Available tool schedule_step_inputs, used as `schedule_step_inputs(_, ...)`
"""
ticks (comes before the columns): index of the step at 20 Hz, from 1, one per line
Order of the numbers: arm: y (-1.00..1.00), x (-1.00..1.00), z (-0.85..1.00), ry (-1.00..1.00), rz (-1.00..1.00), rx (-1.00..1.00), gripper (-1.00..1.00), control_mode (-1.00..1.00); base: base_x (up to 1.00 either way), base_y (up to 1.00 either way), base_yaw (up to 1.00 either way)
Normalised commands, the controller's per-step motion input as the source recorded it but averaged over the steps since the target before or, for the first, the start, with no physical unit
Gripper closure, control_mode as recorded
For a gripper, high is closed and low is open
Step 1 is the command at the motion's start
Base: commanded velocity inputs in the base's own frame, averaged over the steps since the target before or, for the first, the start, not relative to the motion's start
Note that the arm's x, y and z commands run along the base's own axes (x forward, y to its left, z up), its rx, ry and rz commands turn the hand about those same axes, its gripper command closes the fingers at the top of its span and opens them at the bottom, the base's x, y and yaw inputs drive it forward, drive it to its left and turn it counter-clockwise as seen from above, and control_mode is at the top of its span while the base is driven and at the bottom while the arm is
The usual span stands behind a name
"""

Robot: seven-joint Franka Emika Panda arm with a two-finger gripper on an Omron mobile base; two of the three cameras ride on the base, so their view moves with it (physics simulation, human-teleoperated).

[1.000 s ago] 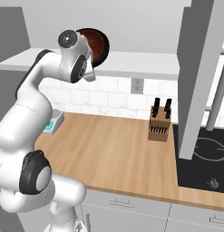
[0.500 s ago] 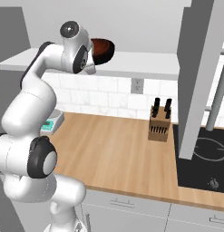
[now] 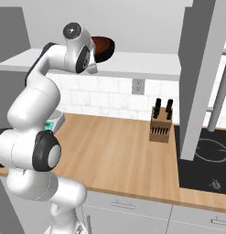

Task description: Pick up the bowls on the counter and stack them on top of one another in the open cabinet. Place the smaller bowl on top of the larger bowl.

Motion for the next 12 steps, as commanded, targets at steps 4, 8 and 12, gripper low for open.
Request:
schedule_step_inputs(4, 0.05, 0.15, -0.03, -0.14, 0.00, 0.00, -1.00, -1.00, 0.00, 0.00, 0.00)
schedule_step_inputs(8, 0.00, 0.01, 0.07, -0.18, 0.00, 0.00, -1.00, -1.00, 0.00, 0.00, 0.00)
schedule_step_inputs(12, -0.06, -0.67, 0.24, -0.10, 0.00, 0.00, -1.00, -1.00, 0.00, 0.00, 0.00)
